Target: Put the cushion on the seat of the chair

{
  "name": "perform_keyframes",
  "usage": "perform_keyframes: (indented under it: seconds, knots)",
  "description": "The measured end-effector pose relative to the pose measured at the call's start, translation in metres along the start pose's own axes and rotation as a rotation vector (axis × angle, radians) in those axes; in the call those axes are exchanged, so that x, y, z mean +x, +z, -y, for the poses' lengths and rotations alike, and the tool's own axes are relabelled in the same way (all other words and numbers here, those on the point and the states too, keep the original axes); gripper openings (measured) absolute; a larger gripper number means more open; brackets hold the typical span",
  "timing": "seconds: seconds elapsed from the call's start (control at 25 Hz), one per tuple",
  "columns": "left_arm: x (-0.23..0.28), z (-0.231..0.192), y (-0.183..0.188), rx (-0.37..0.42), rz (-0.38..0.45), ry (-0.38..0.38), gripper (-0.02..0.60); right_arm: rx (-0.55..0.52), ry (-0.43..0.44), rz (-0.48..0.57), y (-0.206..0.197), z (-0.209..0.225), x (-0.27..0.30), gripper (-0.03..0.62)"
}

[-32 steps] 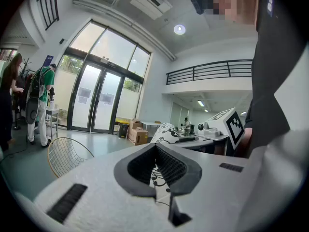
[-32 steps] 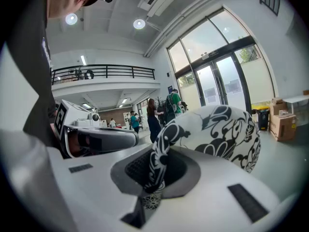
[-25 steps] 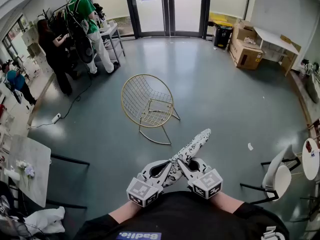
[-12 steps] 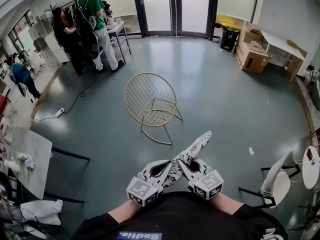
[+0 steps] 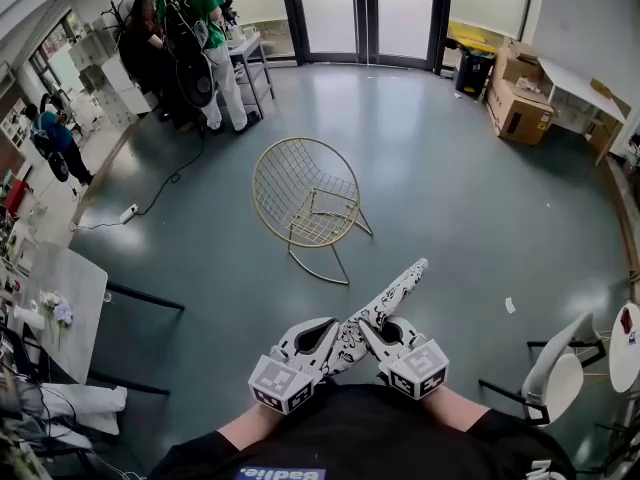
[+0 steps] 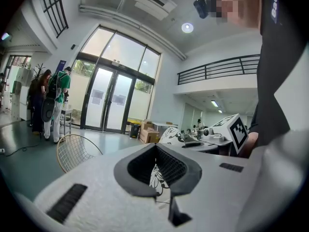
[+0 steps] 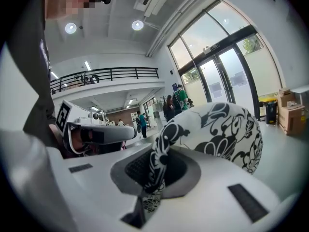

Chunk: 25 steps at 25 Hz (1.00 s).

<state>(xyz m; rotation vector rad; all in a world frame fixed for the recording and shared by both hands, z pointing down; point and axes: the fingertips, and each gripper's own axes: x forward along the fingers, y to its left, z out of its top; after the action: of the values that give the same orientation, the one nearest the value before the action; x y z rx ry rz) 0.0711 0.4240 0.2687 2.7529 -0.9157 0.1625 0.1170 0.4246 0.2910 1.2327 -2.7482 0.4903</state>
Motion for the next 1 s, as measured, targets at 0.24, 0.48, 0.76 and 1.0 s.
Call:
perform_keyframes:
  seconds: [0.24, 0.48, 0.76, 1.0]
  knots:
    - [0.021, -0.024, -0.001, -0.02, 0.013, -0.001, 0.017, -0.003, -0.002, -0.013, 0.0, 0.021, 0.021, 0.035]
    - [0.049, -0.066, 0.005, -0.037, 0.003, -0.053, 0.017, 0.014, -0.043, -0.031, 0.008, 0.051, 0.06, 0.035]
    - [0.083, -0.139, 0.022, -0.032, -0.008, -0.101, 0.017, 0.038, -0.099, -0.058, 0.018, 0.091, 0.119, 0.035]
    - [0.106, -0.195, 0.043, -0.025, -0.035, -0.168, 0.017, 0.041, -0.144, -0.084, 0.038, 0.117, 0.17, 0.035]
